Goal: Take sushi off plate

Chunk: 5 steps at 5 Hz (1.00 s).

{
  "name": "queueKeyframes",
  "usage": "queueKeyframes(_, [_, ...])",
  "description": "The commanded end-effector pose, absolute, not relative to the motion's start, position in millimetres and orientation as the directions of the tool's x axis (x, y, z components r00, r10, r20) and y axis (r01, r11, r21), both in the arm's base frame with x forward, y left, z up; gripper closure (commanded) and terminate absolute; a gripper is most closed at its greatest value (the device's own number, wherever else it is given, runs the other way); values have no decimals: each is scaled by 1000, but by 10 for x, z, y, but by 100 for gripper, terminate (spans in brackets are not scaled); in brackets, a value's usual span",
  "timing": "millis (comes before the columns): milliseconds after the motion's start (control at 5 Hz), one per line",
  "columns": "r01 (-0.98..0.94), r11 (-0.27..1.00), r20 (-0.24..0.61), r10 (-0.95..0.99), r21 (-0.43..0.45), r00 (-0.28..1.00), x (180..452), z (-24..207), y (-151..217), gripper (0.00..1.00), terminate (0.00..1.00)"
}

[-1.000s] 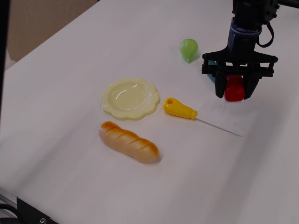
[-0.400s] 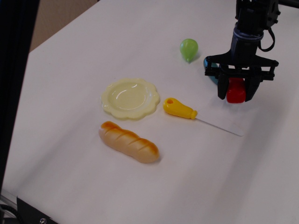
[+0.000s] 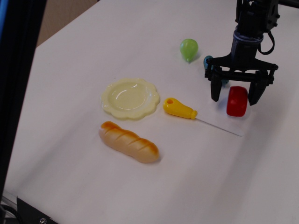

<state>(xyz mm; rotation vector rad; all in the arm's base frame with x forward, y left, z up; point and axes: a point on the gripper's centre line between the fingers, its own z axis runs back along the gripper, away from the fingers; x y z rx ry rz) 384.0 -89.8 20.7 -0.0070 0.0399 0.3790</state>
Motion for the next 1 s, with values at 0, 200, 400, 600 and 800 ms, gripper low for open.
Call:
queueKeyframes(0, [-392, 918, 37, 394, -53, 918, 3836, 577, -849, 0, 0])
queueKeyframes(200, [-405, 912, 69, 409, -65, 910, 3836, 705, -797, 0, 0])
queueKeyframes(400, [-410, 908, 118, 418, -92, 901, 3814, 885, -748, 0, 0])
queueKeyframes(600, [-420, 902, 129, 431, -103, 893, 3790, 974, -647, 0, 0])
queueKeyframes(800, [-420, 902, 129, 431, -103, 893, 3790, 974, -647, 0, 0])
